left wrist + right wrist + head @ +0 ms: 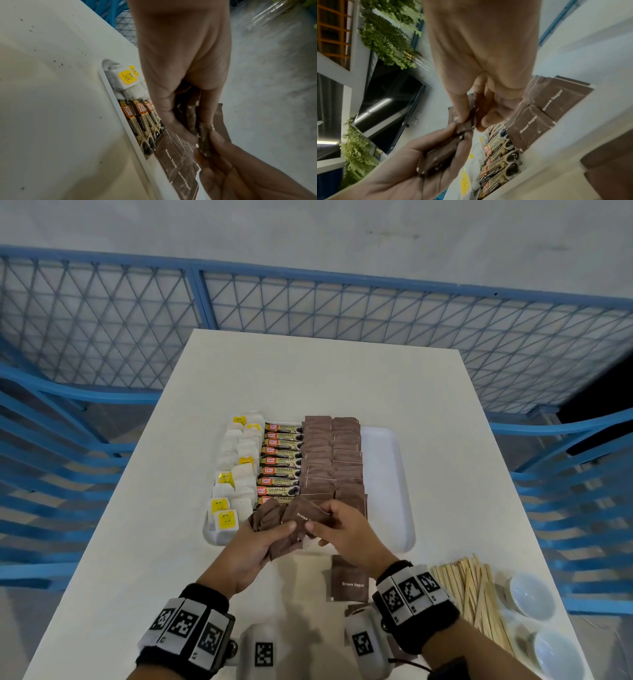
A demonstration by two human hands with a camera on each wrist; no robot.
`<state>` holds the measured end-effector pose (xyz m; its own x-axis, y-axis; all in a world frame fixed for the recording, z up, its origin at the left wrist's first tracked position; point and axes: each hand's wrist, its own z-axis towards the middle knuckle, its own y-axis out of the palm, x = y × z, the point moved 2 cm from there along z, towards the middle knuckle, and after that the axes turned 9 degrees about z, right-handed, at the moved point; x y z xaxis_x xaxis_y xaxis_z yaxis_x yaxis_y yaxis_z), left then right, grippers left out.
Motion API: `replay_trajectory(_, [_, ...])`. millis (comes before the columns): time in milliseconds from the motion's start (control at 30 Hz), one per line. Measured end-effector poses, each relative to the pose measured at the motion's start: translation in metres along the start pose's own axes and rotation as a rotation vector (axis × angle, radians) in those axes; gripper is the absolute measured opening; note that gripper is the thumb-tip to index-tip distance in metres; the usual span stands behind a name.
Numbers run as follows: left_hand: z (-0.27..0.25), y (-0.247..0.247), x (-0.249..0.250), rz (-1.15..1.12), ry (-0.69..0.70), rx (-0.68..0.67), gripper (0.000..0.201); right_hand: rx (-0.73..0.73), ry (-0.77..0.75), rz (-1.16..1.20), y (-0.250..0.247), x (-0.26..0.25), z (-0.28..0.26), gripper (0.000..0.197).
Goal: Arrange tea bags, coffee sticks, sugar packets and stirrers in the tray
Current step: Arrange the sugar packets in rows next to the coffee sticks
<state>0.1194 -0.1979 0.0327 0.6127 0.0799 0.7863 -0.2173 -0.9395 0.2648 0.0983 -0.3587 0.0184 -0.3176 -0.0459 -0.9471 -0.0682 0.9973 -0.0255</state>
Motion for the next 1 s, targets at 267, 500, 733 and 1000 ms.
replay_trajectory(267, [0.002, -0.014, -0.003, -0.109, -0.052, 0.084, 0.03, 0.219, 0.004, -0.215, -0.038, 0.01, 0.012, 0.008])
replay_trajectory(500, [0.001, -0.014, -0.001, 0.029, 0.007, 0.124, 0.03, 0.157, 0.012, -0.398, -0.032, 0.023, 0.016, 0.013])
replay_trajectory(733, [0.002, -0.02, -0.006, 0.071, 0.011, 0.143, 0.024, 0.192, 0.061, -0.45, -0.024, 0.029, 0.027, 0.026])
replay_trajectory(1000, [0.004, -0.018, -0.008, 0.063, 0.023, 0.147, 0.026, 0.229, 0.047, -0.444, -0.018, 0.03, 0.03, 0.037])
